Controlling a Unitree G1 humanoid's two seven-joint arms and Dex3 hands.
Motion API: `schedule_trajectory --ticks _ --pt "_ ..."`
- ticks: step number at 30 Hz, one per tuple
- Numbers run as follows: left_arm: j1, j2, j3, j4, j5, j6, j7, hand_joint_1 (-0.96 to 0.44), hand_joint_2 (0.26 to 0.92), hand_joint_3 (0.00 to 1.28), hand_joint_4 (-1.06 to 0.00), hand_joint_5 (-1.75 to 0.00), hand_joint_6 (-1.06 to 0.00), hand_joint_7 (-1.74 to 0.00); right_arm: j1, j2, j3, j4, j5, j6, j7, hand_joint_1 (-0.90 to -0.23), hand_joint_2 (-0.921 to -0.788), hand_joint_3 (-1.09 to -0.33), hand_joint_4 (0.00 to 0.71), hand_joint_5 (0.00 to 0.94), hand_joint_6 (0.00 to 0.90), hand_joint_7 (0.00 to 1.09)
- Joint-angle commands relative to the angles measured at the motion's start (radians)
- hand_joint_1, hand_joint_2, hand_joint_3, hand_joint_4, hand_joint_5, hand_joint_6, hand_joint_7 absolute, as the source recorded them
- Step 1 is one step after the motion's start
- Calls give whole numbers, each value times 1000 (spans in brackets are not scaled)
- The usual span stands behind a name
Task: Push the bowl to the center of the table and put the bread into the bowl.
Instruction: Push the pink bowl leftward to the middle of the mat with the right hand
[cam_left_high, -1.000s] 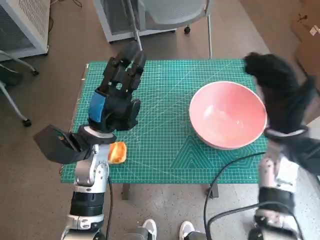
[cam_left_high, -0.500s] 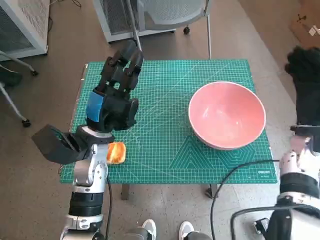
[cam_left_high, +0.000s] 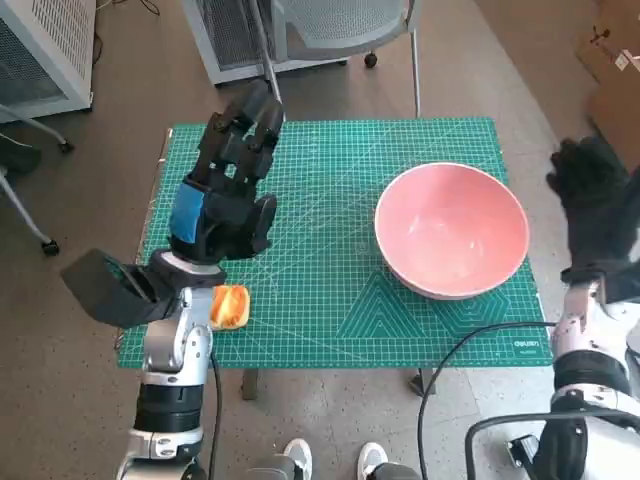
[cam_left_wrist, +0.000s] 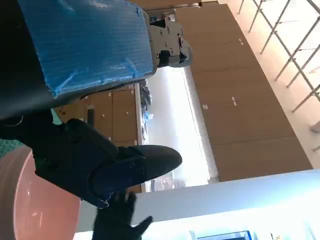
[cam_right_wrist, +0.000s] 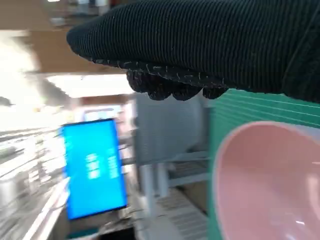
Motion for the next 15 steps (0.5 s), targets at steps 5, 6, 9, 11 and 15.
schedule_trajectory --ticks 5,6,9,11,15 --pt "11 19 1 -35 8 13 9 -446 611 800 1 1 1 -389 25 59 1 29 -30 97 -56 -560 -921 -783 187 12 355 21" --pt "14 20 2 -39 8 15 10 -446 611 801 1 1 1 -389 24 67 -1 30 -28 104 -56 -556 -921 -785 188 12 356 22" --pt "21 25 3 -51 7 22 13 -446 611 802 1 1 1 -390 22 85 -3 29 -26 115 -54 -542 -921 -795 188 10 356 20" --pt "26 28 5 -57 5 28 14 -445 611 804 1 1 1 -391 20 98 -2 28 -27 118 -53 -550 -921 -792 189 8 352 17" --pt "34 34 8 -68 5 37 18 -443 611 807 1 1 1 -390 11 129 1 26 -29 121 -53 -571 -921 -791 183 3 336 7"
